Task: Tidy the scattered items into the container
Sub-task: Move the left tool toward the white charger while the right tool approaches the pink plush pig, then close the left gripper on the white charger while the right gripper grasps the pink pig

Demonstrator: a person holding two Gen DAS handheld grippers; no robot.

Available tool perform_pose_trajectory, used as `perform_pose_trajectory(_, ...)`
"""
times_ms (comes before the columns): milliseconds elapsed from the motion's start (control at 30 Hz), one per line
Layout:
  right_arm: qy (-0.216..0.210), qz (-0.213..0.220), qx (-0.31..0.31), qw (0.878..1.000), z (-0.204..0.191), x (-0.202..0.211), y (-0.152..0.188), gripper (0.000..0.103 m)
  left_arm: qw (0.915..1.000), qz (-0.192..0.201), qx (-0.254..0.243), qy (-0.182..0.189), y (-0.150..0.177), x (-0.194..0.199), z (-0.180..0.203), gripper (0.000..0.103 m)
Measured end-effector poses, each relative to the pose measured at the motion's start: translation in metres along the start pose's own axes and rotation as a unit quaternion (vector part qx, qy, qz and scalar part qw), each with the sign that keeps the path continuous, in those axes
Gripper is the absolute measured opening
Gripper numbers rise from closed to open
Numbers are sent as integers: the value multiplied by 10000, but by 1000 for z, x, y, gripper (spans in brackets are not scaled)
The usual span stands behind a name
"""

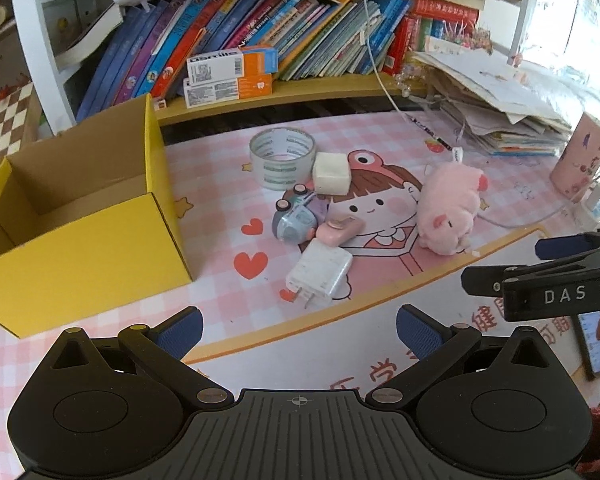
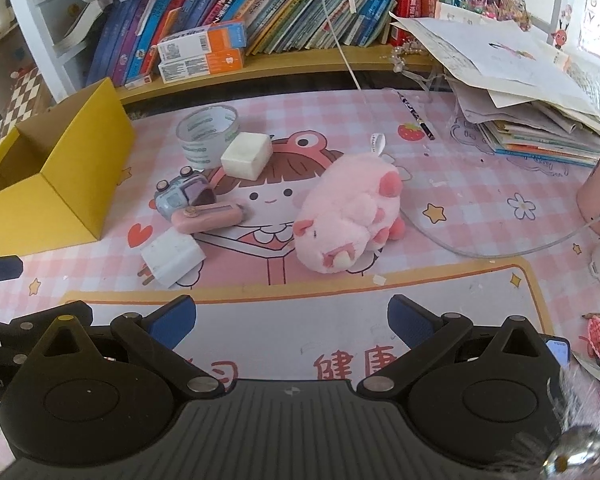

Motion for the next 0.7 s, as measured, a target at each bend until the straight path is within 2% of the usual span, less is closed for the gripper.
perform_pose_trajectory(200,-137,22,-82,9999,8,-7,-9,101,9998,-213,2,32,-6,-18,-1,103)
perform_pose_trajectory(400,-150,11,-195,9997,18,-19,-20,101,9997,-86,-185,159,-16,-29,5,102)
perform_pose_trajectory(700,-136,-83,-278,9995,24,-40,-31,101,9989,-212,-344,238,-23,-53,10,86)
Point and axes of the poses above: each gripper's, at about its wrist camera, not at the fingertips, and x roughly against the way its jaws point, z to its right, y to its underside, the point moved 5 cm from there along -x, roughly the way its jaws point, and after that the axes turned 8 degrees about -x, right-handed, at the moved point
